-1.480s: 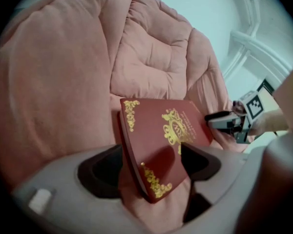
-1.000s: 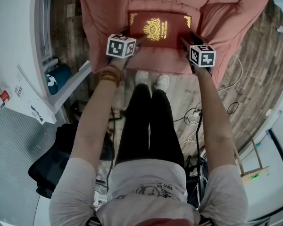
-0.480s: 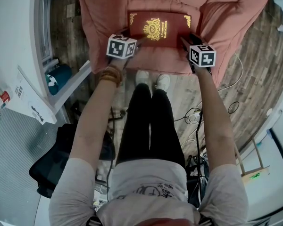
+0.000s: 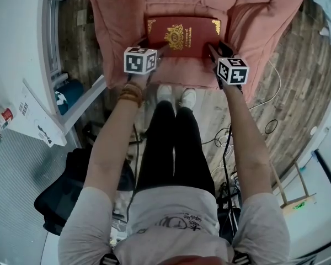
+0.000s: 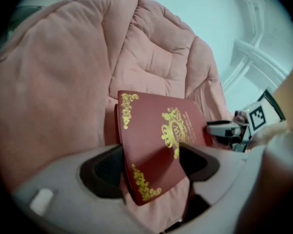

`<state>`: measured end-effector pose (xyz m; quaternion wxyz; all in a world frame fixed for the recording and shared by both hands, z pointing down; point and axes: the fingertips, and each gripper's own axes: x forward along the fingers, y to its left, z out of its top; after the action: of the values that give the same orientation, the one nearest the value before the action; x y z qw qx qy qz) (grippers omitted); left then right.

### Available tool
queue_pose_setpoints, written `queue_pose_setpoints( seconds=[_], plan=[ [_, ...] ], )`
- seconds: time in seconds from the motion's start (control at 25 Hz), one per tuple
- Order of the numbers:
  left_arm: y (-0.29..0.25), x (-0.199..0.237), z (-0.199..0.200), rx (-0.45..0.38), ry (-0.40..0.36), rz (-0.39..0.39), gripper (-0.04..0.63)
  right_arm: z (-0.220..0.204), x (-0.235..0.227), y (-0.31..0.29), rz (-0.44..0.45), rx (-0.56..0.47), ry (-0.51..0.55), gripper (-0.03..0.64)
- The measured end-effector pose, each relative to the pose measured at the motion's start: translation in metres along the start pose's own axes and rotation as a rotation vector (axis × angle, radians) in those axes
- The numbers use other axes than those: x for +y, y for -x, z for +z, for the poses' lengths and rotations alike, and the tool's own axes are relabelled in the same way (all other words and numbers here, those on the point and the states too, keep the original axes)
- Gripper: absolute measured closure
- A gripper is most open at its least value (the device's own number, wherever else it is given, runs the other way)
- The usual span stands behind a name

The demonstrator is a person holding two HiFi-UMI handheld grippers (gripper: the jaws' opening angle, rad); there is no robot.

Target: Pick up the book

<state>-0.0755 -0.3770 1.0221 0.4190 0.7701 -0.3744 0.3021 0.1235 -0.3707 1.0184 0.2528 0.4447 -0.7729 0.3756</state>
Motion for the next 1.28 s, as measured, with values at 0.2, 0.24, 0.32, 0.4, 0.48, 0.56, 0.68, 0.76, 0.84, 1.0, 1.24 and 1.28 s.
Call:
queue_pose_setpoints(
  seconds=[0.2,0.24,0.32,0.4,0.48,0.56,0.68,0.76,0.84,1.0,1.24,1.28],
  plan=[
    [0.024,-0.015,0.016,-0.035,0.004,-0.001,0.242,0.02,0.01,0.025,-0.013,-0.04,0.028,0.451],
    [0.03,-0.019,0.021,-0.044,-0.005,0.0,0.242,0.026,0.012,0.032,-0.019,-0.05,0.035,0.451],
    [0.044,-0.03,0.034,-0.067,-0.025,0.005,0.242,0.038,0.017,0.049,-0.031,-0.075,0.047,0.448],
    [0.059,-0.041,0.05,-0.096,-0.045,0.006,0.242,0.053,0.022,0.068,-0.043,-0.105,0.058,0.448],
    [0.077,-0.053,0.067,-0.129,-0.066,0.007,0.242,0.071,0.029,0.088,-0.053,-0.136,0.073,0.448],
    [0.099,-0.064,0.084,-0.166,-0.077,0.006,0.242,0.089,0.039,0.109,-0.062,-0.168,0.089,0.448],
    [0.134,-0.086,0.108,-0.22,-0.093,0.011,0.242,0.115,0.053,0.143,-0.077,-0.218,0.102,0.448],
    [0.156,-0.102,0.124,-0.253,-0.12,0.015,0.242,0.134,0.061,0.168,-0.083,-0.251,0.121,0.448],
    [0.179,-0.116,0.138,-0.284,-0.144,0.016,0.244,0.153,0.071,0.192,-0.085,-0.283,0.144,0.448],
    [0.229,-0.135,0.161,-0.355,-0.165,0.032,0.27,0.186,0.099,0.239,-0.078,-0.335,0.201,0.453],
    [0.312,-0.174,0.19,-0.463,-0.219,0.055,0.268,0.226,0.144,0.31,-0.069,-0.422,0.247,0.457],
    [0.326,-0.18,0.195,-0.483,-0.226,0.058,0.267,0.231,0.152,0.321,-0.068,-0.434,0.256,0.459]
  ],
)
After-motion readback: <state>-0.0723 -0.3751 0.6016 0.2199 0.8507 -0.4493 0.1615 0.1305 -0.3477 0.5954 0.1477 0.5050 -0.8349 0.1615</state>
